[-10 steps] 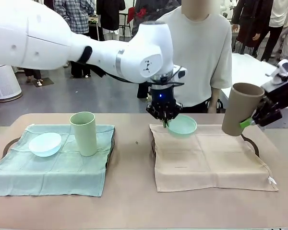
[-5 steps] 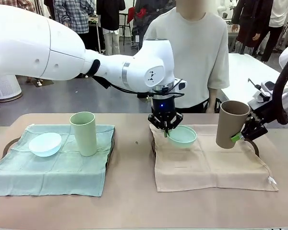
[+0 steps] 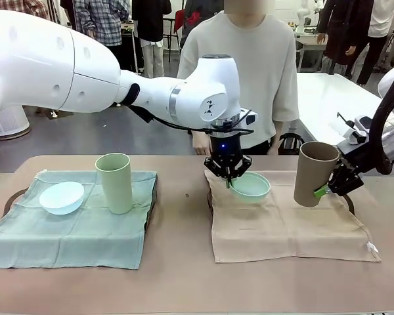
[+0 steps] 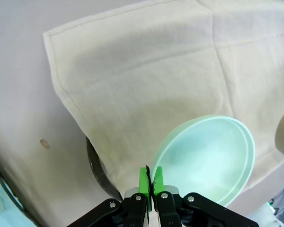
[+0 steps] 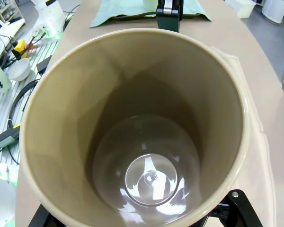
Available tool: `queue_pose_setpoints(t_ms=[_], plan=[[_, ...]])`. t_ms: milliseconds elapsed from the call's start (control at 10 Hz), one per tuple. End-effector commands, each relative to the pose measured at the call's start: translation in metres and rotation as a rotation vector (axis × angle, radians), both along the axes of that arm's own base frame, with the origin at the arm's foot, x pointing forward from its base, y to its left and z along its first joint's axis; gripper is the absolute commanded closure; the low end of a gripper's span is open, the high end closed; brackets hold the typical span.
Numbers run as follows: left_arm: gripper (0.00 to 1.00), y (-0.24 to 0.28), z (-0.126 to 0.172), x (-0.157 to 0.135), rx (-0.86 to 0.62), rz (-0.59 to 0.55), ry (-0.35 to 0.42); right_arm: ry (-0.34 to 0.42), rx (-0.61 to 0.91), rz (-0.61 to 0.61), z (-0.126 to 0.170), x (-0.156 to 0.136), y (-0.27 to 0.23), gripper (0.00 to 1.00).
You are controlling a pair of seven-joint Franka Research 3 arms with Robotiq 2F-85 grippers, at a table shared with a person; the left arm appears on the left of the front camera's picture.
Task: Set up a tray with a mat and arrange the tableware.
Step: Place the Picnic Bowl and Reusable plastic cup back onto the Handle tray in front of the human's position.
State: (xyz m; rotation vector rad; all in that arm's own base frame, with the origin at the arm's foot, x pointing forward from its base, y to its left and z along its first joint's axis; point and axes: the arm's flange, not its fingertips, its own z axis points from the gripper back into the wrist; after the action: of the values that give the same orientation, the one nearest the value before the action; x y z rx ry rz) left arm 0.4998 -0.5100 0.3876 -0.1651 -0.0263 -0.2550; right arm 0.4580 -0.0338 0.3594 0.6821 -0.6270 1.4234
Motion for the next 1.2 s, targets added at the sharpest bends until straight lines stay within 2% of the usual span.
queue_pose_setpoints(t_ms=[0, 300, 500, 700, 800, 900, 1000, 1100], plan=[[0.96, 0.002, 0.000, 0.000, -0.002, 0.004, 0.009, 0.000, 0.000, 0.000, 0.000, 0.000, 0.000, 0.19], [0.96, -0.002, -0.015, 0.005, 0.000, -0.009, -0.008, 0.019, 0.050, 0.054, -0.027, 0.014, -0.005, 0.19], [0.96, -0.010, -0.027, 0.007, 0.004, -0.014, -0.079, 0.027, 0.046, 0.058, -0.045, 0.020, -0.002, 0.19], [0.96, -0.014, -0.034, 0.009, -0.012, -0.022, -0.096, 0.021, 0.046, 0.050, -0.051, 0.022, -0.003, 0.19], [0.96, -0.015, -0.035, 0.008, -0.012, -0.027, -0.106, 0.025, 0.035, 0.054, -0.055, 0.022, -0.003, 0.00], [0.36, -0.015, -0.034, 0.008, -0.004, -0.026, -0.103, 0.031, 0.038, 0.051, -0.057, 0.024, -0.004, 0.00], [0.36, -0.015, -0.034, 0.007, 0.002, -0.024, -0.102, 0.033, 0.024, 0.043, -0.056, 0.023, -0.005, 0.00], [0.00, -0.013, -0.029, 0.005, 0.003, -0.027, -0.104, 0.031, -0.027, 0.018, -0.051, 0.022, -0.006, 0.00]])
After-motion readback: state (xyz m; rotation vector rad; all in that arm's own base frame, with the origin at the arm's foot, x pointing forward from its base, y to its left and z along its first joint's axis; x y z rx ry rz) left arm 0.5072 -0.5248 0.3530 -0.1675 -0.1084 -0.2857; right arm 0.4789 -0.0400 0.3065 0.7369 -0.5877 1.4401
